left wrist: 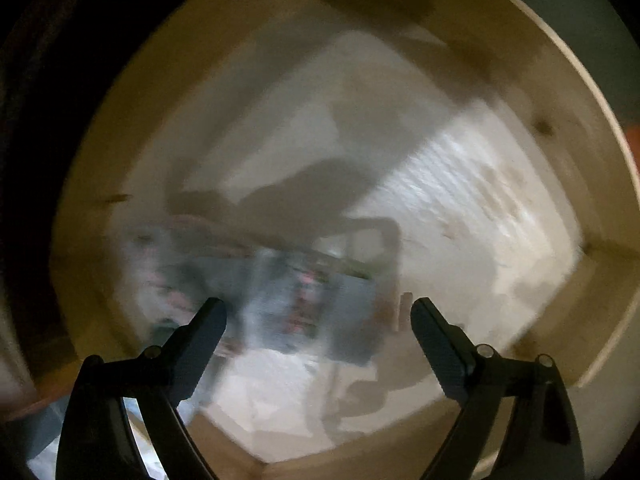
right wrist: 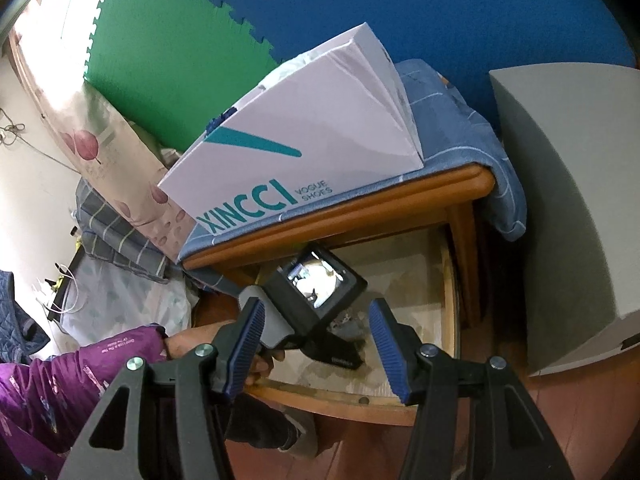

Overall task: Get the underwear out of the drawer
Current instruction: 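Close the left tool on the floral grey socks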

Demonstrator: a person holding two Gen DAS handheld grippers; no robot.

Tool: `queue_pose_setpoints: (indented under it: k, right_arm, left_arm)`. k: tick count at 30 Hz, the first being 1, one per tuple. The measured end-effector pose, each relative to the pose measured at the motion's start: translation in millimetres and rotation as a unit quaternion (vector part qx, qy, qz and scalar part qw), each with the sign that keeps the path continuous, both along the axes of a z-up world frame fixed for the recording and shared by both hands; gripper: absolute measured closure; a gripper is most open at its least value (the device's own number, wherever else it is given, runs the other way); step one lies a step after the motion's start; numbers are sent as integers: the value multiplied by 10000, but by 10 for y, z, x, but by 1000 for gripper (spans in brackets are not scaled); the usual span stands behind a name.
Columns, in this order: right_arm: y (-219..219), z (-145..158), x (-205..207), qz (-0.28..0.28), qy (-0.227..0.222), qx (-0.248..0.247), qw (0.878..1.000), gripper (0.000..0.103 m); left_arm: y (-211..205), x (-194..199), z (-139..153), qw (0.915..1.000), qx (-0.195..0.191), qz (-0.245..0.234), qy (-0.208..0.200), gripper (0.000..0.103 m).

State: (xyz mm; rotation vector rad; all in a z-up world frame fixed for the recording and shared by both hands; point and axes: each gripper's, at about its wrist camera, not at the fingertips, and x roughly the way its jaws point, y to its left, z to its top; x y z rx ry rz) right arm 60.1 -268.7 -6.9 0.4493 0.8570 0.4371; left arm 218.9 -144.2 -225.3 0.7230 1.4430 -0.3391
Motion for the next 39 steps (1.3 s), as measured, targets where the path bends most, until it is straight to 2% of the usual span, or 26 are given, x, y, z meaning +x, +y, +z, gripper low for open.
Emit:
queue_pose_setpoints:
  k: [2, 4, 5, 7, 9, 10, 11, 13, 16, 18, 22, 26, 31, 36, 39]
  right_arm:
    - [31, -18, 15, 47, 35, -3, 10000, 47]
    - [62, -33, 24, 99, 63, -37, 9999, 47]
    - [79, -33, 25, 126, 62, -66, 9999, 47]
    - [103, -30, 21, 176, 50, -116, 9998, 47]
    - [111, -38, 24, 201, 71, -147, 9997, 47]
    - [108, -41, 22, 204, 82, -146, 9997, 47]
    - [101, -42, 21, 200, 90, -134, 9997, 47]
    - [85, -45, 29, 180, 99, -108, 9997, 47]
    - [58, -53, 34, 143, 124, -92, 9998, 47]
    - [36, -50, 30, 118, 111, -74, 9998, 47]
    - [-9, -69, 47, 41, 155, 23, 9999, 47]
    - [-55, -80, 48, -48, 171, 99, 9998, 47]
    - [-91, -83, 51, -77, 194, 186, 9996, 47]
    - [-102, -71, 37, -66, 161, 199, 9997, 47]
    - [-120, -57, 29, -61, 132, 238, 9996, 47]
  left_arm:
    - [-24, -27, -58, 9995, 241, -184, -119, 7]
    - [-15, -20, -144, 9994, 302, -157, 26, 7]
    - [-5, 5, -184, 9994, 311, -135, 84, 2]
    - [28, 56, -201, 9998, 148, -130, 100, 0]
    - [59, 85, -208, 9995, -119, -75, 267, 5]
    - [71, 84, -177, 9988, -344, -64, 329, 21]
    - [70, 78, -123, 9977, -567, -90, 346, 48]
    - [33, 64, -41, 9976, -644, -201, 179, 77]
    - [11, 37, 46, 9948, -970, -131, 295, 83]
    - [48, 76, 122, 9918, -1241, -98, 300, 85]
    - [-36, 9, 270, 9906, -1295, -435, 99, 85]
    - [-97, -30, 383, 9881, -1422, -567, 131, 85]
    - [165, -11, 489, 9888, -1441, -375, 134, 85]
    - [307, 6, 475, 9871, -1559, -249, 262, 85]
    - [429, -96, 362, 9874, -1528, -281, 298, 85]
